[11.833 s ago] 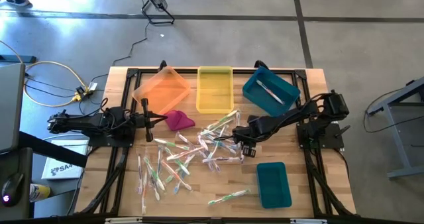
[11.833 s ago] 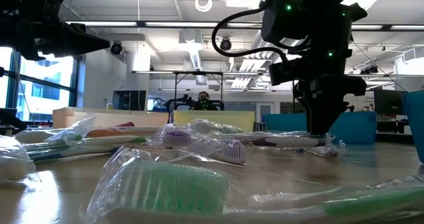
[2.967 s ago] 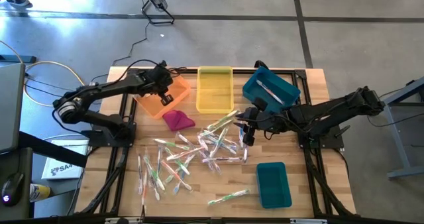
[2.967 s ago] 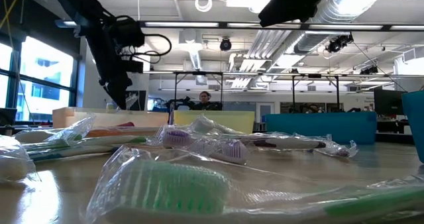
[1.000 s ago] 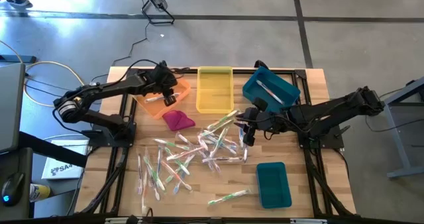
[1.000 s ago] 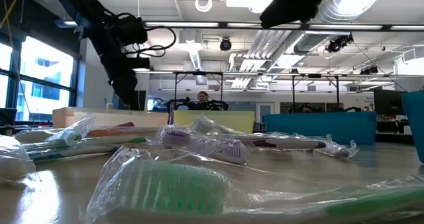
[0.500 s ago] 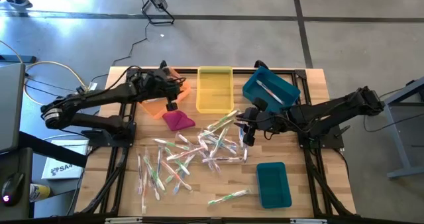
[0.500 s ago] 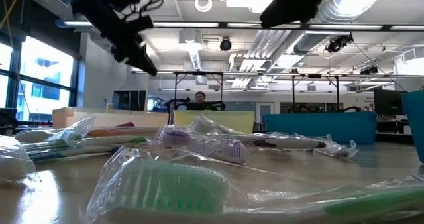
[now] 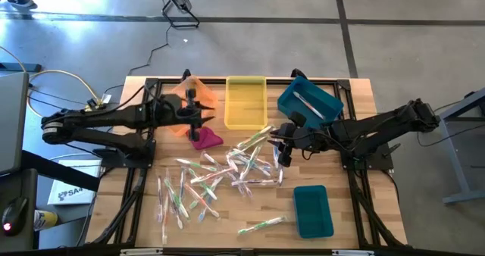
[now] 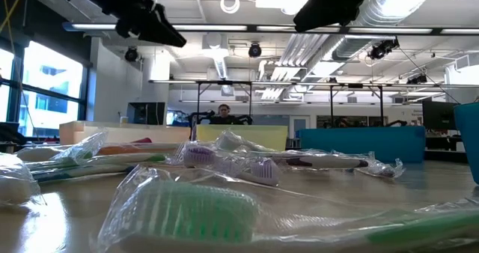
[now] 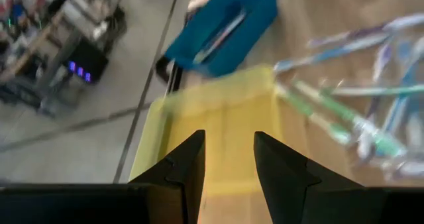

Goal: Pick & Place Toothbrushes
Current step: Put the green toothbrush into the yellow bin

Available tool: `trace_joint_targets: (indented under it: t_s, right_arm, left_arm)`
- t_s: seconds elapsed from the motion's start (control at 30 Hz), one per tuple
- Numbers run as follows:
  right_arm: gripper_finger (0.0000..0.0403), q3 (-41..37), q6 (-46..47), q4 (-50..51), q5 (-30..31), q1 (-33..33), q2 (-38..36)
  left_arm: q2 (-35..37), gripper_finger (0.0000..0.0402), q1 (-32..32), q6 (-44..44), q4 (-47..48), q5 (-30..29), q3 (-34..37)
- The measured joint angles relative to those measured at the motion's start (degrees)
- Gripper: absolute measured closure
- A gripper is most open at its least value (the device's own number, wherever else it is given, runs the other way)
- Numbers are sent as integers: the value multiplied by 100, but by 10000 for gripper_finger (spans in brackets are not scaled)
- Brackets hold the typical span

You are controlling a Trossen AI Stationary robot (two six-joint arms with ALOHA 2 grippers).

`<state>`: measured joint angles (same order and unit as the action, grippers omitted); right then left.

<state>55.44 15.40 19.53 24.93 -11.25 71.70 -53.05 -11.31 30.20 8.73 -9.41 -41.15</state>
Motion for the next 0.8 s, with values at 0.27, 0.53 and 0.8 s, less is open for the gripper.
trace_joint_targets:
  t_s: [0.27,0.53,0.8]
  right_arm:
    - [269,0,-3,0,0,-1,0]
    - [269,0,-15,-2,0,-1,0]
    - [269,2,-17,-2,0,-1,0]
  left_arm:
    - [416,278,801,-580,-955,-59,886]
    - [489,278,1359,-798,-1093,-213,966]
    - [489,278,1399,-800,-1160,-5,966]
